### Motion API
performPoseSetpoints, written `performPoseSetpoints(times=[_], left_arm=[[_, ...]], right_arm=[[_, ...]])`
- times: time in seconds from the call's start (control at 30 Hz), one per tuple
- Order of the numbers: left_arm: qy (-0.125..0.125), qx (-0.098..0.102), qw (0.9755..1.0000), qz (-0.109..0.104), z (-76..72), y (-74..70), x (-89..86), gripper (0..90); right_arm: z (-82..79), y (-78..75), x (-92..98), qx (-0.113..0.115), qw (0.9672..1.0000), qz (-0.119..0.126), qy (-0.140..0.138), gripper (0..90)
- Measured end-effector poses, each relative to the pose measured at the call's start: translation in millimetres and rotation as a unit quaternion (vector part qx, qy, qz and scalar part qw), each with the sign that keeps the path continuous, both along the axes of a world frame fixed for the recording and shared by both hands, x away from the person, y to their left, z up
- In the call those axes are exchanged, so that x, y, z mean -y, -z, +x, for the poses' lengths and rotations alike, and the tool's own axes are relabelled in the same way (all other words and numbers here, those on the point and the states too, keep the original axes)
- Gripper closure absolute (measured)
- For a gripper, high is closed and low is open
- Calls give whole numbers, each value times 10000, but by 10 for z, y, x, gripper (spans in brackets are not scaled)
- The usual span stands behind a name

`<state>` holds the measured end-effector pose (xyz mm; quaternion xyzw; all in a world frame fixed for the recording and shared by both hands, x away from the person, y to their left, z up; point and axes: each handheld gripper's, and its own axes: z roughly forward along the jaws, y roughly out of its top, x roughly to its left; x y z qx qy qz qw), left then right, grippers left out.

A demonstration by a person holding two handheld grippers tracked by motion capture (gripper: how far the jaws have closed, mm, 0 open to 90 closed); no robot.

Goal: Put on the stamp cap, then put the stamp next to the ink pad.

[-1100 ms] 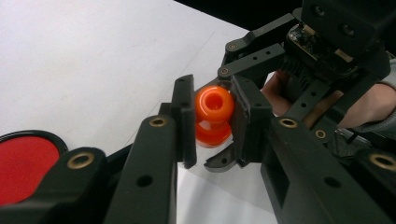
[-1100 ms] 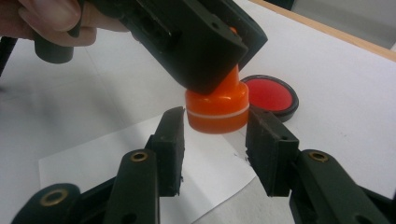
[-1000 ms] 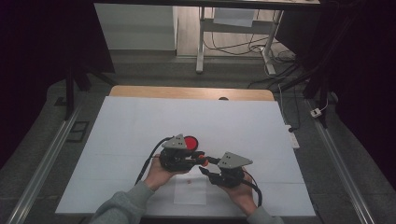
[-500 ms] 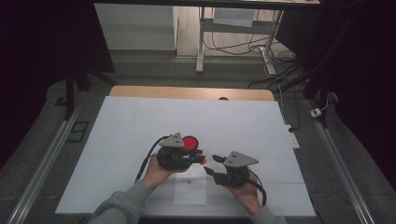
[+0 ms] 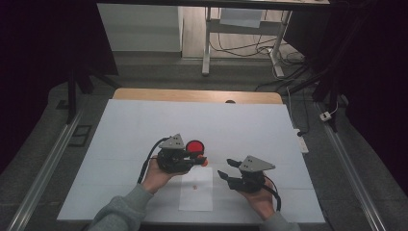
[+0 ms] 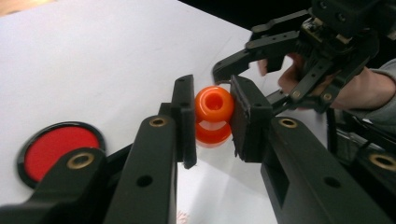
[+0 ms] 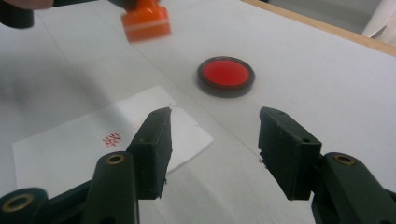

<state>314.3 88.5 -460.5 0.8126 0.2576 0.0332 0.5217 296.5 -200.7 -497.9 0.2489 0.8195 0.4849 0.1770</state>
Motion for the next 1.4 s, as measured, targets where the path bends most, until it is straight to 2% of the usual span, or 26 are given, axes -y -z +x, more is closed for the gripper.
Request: performPoseSetpoints(times=[0.23,0.8,1.07,1.4], left_arm=[[-169,26,9998,-75,21,-57,-147,725],[-505,50,9987,-37,62,-119,-423,725],[-823,77,9966,19,128,-134,-596,725],[-1126,-50,9936,85,242,-62,-770,724]], right_arm=[[17,-7,184,-15,9998,40,199,439],[7,0,277,-25,9997,21,248,438],[12,14,327,-47,9995,9,320,437],[22,28,363,-67,9994,-31,344,434]])
